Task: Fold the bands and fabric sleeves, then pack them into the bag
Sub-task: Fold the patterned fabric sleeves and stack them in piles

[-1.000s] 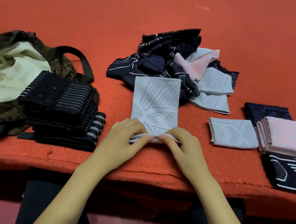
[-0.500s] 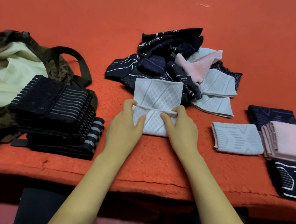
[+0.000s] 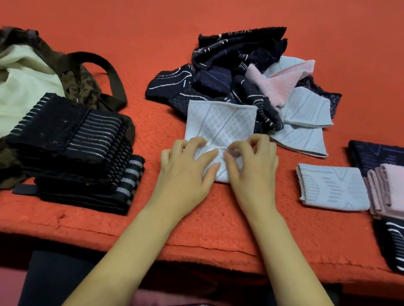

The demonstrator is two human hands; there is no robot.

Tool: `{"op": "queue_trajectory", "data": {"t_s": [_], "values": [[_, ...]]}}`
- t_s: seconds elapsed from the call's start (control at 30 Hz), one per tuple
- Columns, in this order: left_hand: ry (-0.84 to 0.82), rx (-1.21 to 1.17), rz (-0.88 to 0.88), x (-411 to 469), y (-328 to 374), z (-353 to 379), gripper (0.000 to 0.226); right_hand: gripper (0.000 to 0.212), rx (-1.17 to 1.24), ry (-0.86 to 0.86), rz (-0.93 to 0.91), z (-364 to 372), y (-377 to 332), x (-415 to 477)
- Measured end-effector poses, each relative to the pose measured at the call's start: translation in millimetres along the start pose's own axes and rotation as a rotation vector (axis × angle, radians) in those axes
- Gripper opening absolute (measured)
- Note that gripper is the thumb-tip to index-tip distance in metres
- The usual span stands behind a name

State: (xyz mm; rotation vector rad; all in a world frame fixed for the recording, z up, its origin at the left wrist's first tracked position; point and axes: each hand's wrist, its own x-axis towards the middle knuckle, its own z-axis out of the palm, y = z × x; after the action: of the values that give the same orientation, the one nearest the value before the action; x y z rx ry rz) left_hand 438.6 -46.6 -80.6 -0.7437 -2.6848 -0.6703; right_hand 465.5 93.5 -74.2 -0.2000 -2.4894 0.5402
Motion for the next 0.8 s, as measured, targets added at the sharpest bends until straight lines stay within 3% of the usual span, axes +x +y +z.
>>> {"op": "queue_trajectory", "data": {"t_s": [0.3, 0.53, 0.7, 0.8], "values": [[0.004, 0.040, -0.053, -1, 0, 1, 0.042, 0.065, -0.020, -0.347, -0.010, -12, 16, -12], [-0.036, -0.109, -0.175, 1, -6, -2, 0.028, 0.060, -0.071, -0.308, -0.043, -9, 16, -15], [0.023, -0.331, -0.202, 3, -12, -6, 0.022, 0.042, 0.071, -0.217, -0.086, -11, 17, -17], [0.047, -0.293, -0.183, 1, -13, -7, 0.021, 0.037, 0.030, -0.162, -0.126, -11, 18, -17]]}}
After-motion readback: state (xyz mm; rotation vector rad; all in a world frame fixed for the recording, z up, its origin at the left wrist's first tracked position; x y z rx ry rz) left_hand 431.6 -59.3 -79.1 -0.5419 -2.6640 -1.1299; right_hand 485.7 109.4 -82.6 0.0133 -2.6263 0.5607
